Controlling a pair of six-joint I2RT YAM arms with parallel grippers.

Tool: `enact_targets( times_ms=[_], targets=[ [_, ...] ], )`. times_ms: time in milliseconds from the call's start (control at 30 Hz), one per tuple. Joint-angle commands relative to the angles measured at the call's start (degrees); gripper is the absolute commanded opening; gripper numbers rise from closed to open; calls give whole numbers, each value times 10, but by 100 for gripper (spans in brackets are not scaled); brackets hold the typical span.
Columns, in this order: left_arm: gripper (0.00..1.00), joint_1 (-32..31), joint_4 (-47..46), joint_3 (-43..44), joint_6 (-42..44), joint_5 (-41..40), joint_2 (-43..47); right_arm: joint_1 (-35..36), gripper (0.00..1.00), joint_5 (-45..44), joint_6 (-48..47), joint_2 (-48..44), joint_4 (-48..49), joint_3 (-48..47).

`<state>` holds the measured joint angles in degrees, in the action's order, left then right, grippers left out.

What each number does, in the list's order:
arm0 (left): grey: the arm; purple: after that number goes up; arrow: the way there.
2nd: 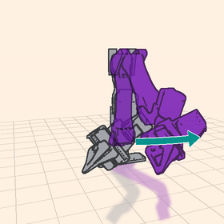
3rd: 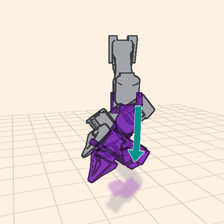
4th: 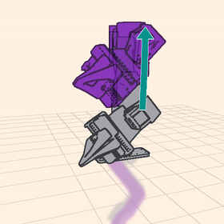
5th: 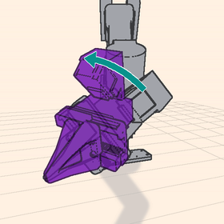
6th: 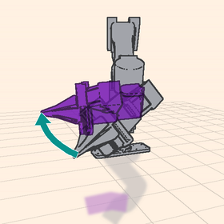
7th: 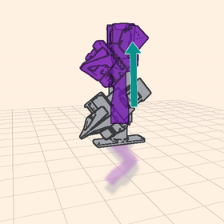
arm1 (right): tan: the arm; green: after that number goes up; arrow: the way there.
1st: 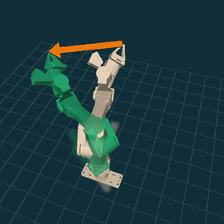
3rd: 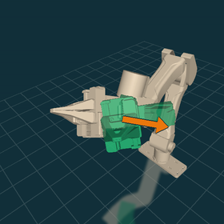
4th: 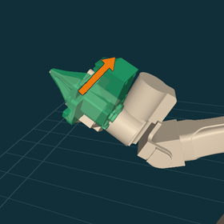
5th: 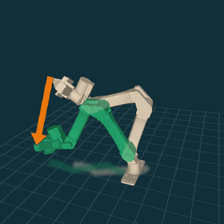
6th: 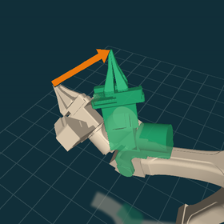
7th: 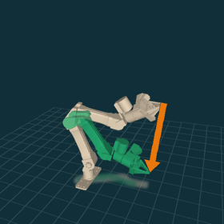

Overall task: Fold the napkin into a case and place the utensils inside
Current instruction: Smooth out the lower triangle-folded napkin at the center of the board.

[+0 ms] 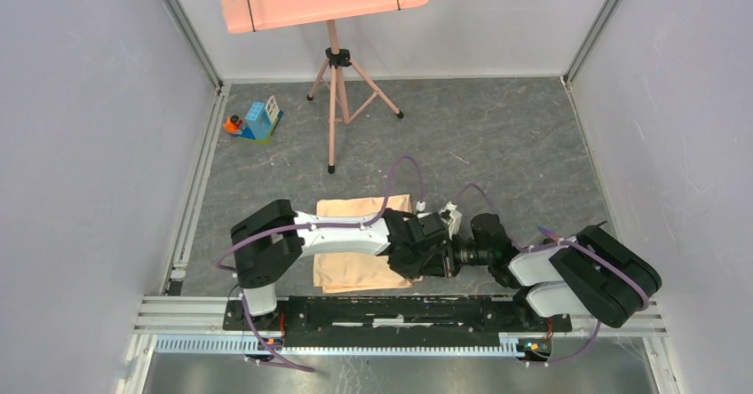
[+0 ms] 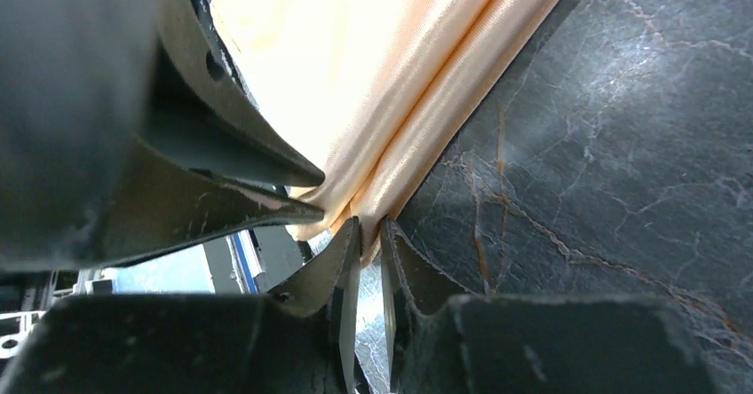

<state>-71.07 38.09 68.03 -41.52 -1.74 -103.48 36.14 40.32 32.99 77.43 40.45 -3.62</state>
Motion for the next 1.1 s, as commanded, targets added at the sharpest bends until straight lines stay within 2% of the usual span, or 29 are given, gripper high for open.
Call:
enact_targets(
  times_ms=[0, 67, 133, 600, 867, 1067],
  targets=[
    [15, -10, 9, 28, -1, -16, -8, 5, 18, -12, -6, 6, -2, 15],
    [7, -11, 9, 33, -2, -21, -6, 6, 17, -15, -6, 6, -3, 16],
    [6, -11, 12, 41, -2, -25, -5, 7, 15, -15, -6, 6, -2, 15],
    [6, -11, 23, 84, 2, -35, -12, 11, 12, -13, 11, 11, 19, 23],
    [6, -13, 9, 67, -10, -43, 20, 11, 11, -15, 27, 11, 42, 32],
    [5, -16, -15, 28, -31, -72, 54, 11, 12, -29, 79, 9, 106, 69]
  ],
)
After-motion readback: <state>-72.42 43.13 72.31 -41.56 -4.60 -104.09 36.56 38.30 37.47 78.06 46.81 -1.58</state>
